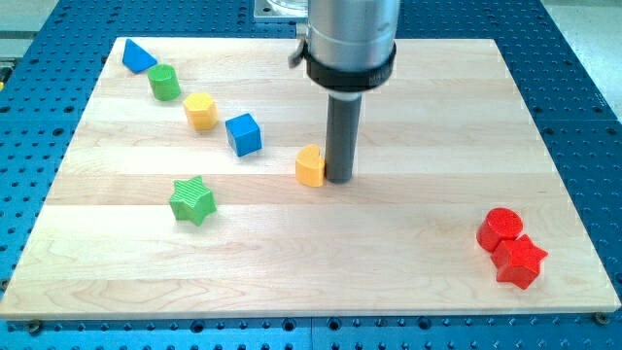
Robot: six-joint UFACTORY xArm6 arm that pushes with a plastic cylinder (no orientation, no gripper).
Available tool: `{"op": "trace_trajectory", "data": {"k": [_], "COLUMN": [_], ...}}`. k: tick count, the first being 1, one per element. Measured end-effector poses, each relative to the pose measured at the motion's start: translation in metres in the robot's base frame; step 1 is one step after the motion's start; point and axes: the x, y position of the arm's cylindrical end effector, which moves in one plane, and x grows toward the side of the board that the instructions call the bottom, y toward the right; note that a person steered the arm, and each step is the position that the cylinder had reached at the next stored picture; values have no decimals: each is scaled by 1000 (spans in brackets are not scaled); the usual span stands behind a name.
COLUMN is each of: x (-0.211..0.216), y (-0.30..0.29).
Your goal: Slide the green star between the blue cube and the yellow heart
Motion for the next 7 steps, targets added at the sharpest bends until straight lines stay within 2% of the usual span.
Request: {"op": "trace_trajectory", "data": {"k": [1, 2, 3, 4, 5, 6, 7], "x": [85, 94, 67, 30, 23, 56, 18], "y": [-72, -171, -190, -122, -120, -188, -189]}}
